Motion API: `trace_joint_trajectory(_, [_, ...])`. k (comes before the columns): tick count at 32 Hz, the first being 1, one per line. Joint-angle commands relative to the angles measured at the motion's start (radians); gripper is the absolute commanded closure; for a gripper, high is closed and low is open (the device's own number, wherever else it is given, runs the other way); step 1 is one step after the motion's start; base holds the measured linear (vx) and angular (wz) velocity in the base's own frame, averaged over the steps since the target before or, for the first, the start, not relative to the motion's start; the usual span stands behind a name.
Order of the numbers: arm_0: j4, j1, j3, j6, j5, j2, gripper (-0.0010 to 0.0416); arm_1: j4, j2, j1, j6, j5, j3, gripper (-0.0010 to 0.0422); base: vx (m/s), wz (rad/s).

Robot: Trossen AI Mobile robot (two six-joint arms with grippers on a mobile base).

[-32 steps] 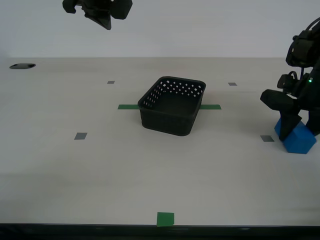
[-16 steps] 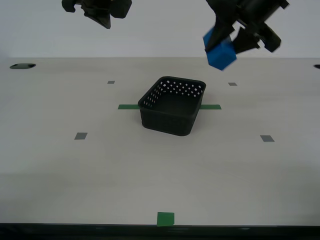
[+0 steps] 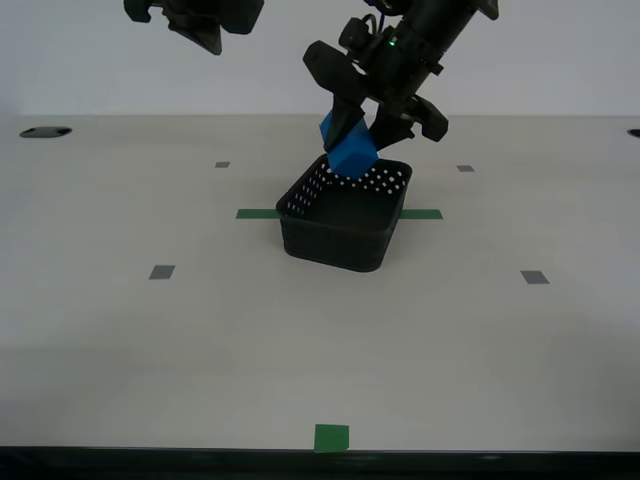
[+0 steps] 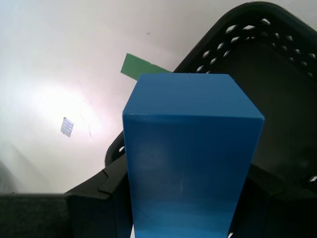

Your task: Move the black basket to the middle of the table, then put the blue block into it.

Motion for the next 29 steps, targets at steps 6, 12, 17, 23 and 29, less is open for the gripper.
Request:
trace_joint_trajectory(6, [-0.003, 0.001, 0.000, -0.050, 0.013, -0.001, 0.0332, 0.000, 0.000, 0.000, 0.001, 0.002, 0.000, 0.0412, 0.000, 0.000])
trace_joint_trajectory(12, [-0.008, 0.001, 0.000, -0.054, 0.013, -0.001, 0.0189, 0.000, 0.000, 0.000, 0.001, 0.002, 0.000, 0.0412, 0.000, 0.000])
trace_joint_trajectory(17, [-0.012, 0.001, 0.000, -0.060, 0.013, -0.001, 0.0082, 0.000, 0.000, 0.000, 0.001, 0.001, 0.000, 0.0412, 0.000, 0.000])
trace_joint_trajectory(23, [-0.021, 0.000, 0.000, -0.026, 0.014, -0.001, 0.0087, 0.000, 0.000, 0.000, 0.001, 0.001, 0.000, 0.0412, 0.000, 0.000])
trace_joint_trajectory(29, [-0.153, -0.003, 0.002, -0.085, 0.117, -0.004, 0.0140, 0.000, 0.000, 0.000, 0.001, 0.002, 0.000, 0.0412, 0.000, 0.000])
